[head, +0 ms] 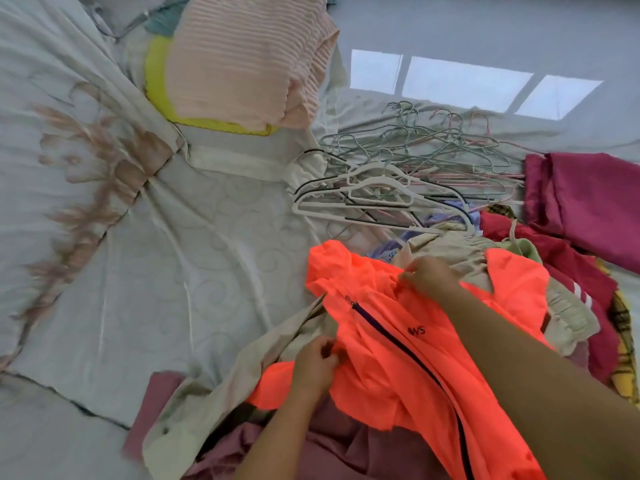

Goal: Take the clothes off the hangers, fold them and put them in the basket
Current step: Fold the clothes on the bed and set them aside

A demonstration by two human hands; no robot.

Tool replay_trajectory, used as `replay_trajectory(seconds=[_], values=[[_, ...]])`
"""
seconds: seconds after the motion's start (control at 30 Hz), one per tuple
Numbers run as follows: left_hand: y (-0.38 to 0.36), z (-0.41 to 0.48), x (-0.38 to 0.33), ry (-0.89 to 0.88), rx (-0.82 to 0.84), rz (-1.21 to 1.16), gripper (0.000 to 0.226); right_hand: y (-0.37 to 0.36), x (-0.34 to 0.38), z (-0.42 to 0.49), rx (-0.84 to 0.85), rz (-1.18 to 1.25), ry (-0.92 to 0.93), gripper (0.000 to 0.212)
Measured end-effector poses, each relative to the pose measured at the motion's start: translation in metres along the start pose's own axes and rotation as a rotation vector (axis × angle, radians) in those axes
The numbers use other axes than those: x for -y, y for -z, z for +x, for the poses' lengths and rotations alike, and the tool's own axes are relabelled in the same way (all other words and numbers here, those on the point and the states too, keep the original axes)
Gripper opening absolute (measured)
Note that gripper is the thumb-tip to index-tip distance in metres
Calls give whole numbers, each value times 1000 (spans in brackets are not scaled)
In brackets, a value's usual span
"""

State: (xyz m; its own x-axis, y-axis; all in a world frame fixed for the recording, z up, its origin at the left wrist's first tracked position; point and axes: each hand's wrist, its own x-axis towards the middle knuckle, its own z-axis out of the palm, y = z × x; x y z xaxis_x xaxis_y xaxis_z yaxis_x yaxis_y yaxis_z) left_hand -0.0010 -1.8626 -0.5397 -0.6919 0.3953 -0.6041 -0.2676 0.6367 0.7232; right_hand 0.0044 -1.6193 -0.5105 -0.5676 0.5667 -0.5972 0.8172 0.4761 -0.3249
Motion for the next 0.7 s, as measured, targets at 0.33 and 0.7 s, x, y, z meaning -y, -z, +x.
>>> replay_trajectory(seconds=[0.33,0.7], values=[[80,-22,-56,-115,72,-226,17,23,-4,-14,-50,130,50,39],[126,-26,-104,-124,-258,-406,16,100,-13,-53,-71,929,22,22]])
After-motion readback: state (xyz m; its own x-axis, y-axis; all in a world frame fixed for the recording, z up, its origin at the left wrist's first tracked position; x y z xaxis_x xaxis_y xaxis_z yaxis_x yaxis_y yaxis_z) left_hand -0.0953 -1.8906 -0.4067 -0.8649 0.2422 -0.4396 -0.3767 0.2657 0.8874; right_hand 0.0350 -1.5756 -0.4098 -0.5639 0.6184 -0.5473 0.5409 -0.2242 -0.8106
